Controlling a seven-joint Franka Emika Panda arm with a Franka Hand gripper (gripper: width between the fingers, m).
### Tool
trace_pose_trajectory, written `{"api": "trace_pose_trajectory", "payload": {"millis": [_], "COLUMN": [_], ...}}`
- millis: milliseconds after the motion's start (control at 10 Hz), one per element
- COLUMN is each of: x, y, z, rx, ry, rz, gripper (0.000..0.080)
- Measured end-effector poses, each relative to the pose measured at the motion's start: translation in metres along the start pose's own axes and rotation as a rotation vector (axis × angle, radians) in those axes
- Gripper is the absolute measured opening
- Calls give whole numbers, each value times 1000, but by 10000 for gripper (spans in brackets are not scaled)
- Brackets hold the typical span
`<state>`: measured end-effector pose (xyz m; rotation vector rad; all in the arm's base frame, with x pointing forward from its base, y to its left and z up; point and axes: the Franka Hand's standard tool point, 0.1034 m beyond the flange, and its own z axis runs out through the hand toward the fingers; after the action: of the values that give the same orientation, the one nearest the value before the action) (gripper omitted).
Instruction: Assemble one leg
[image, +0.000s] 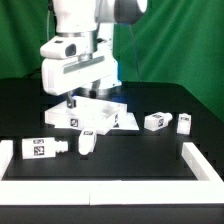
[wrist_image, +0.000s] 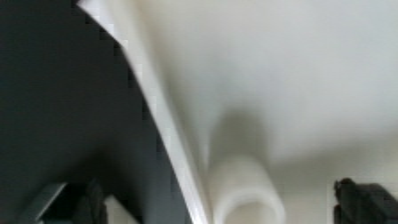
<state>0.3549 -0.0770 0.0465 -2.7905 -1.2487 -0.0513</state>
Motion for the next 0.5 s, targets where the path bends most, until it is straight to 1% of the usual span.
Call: {"api": "trace_pose_trajectory", "payload": {"millis": [100,400,500], "x": [3,0,-3], "y": [1,2,9], "z": [-1,1,8], "rx": [-2,-1,-16], "ry": [-1,-6,-20], "rz": [4,-1,-82], "gripper": [649,649,649]}}
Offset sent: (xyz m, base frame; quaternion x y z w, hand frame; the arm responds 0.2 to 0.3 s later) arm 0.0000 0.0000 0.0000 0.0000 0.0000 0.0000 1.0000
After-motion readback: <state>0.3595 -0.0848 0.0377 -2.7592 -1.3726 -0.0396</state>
